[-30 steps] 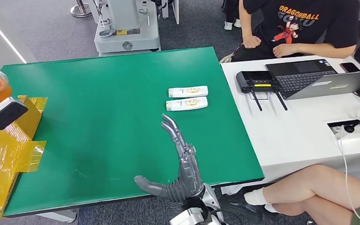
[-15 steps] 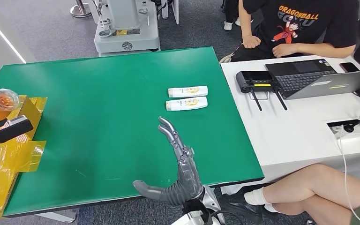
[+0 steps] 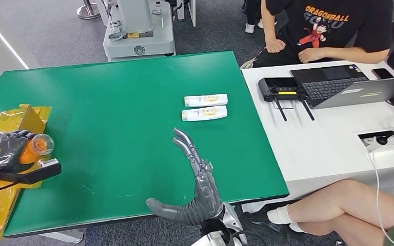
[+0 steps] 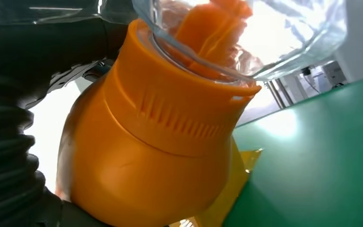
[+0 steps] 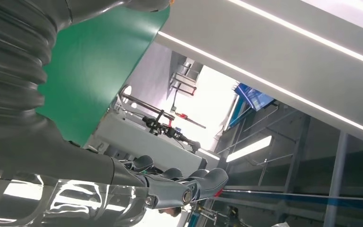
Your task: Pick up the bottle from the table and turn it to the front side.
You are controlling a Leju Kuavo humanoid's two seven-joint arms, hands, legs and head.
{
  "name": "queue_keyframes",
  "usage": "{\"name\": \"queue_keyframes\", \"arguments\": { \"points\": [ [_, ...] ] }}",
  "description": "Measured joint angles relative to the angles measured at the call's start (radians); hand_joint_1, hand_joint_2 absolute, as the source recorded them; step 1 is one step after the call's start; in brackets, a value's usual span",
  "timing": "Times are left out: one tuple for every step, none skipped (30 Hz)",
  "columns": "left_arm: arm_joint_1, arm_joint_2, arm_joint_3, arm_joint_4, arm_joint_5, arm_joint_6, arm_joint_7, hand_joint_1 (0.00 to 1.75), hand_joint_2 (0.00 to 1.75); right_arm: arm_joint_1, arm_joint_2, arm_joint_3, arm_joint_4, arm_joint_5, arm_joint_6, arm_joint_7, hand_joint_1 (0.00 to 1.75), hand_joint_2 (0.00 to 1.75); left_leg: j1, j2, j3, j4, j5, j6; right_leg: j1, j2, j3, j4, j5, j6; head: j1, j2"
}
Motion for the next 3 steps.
{"name": "queue_keyframes", "arguments": {
  "points": [
    [-0.004, -0.008, -0.009, 0.023, -0.015, 0.013, 0.009, 1.75, 1.75, 0.001, 0.000, 0.000, -0.001, 0.000, 0.002, 0.001, 0.00, 1.75, 0.000, 0.000, 0.000, 0.000, 0.000, 0.000, 0.000, 0.000, 0.000, 0.000, 0.000, 0.000, 0.000, 0.000],
    [-0.008, -0.014, -0.016, 0.042, -0.030, 0.025, 0.019, 1.75, 1.75, 0.003, 0.000, 0.000, -0.002, 0.000, 0.005, 0.001, 0.00, 1.75, 0.000, 0.000, 0.000, 0.000, 0.000, 0.000, 0.000, 0.000, 0.000, 0.000, 0.000, 0.000, 0.000, 0.000],
    [-0.011, -0.017, -0.021, 0.054, -0.038, 0.031, 0.024, 1.75, 1.75, 0.004, 0.001, 0.000, -0.002, 0.000, 0.006, 0.002, 0.00, 1.75, 0.000, 0.000, 0.000, 0.000, 0.000, 0.000, 0.000, 0.000, 0.000, 0.000, 0.000, 0.000, 0.000, 0.000]
  ]
}}
